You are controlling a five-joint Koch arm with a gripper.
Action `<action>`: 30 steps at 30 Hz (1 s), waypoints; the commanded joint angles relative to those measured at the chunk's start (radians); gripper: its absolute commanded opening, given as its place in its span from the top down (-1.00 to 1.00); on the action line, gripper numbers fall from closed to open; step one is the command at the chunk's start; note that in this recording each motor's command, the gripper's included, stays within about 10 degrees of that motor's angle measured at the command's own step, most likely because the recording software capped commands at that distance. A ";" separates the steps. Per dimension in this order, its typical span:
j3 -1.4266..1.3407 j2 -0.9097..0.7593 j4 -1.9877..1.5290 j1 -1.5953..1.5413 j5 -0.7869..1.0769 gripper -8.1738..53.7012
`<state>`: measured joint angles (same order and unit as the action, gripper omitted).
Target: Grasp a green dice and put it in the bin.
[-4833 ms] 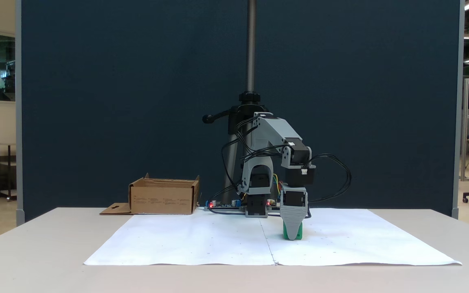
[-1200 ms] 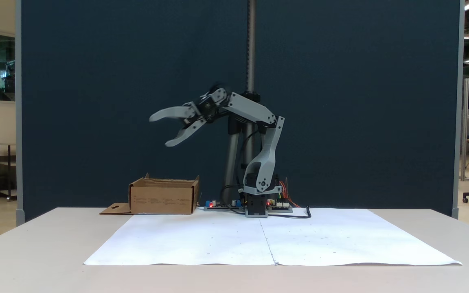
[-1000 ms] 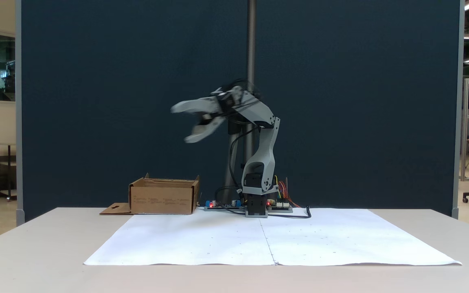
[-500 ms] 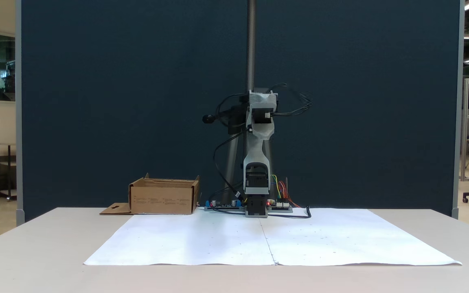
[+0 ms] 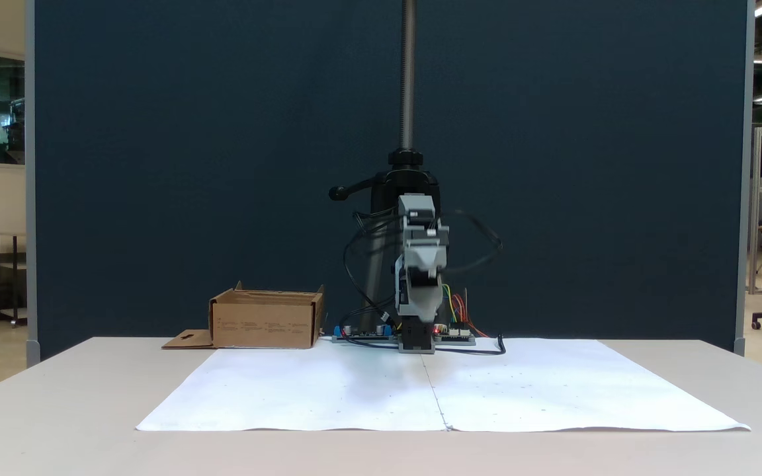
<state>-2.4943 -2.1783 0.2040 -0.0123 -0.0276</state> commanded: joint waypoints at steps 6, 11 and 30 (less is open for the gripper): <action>-0.238 -0.066 0.325 -0.009 0.021 -0.65; -0.351 -0.101 0.494 -0.011 0.043 -0.65; -0.638 -0.195 1.035 -0.008 0.084 -0.69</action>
<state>-3.0557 -2.2473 1.1091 -0.0123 0.0015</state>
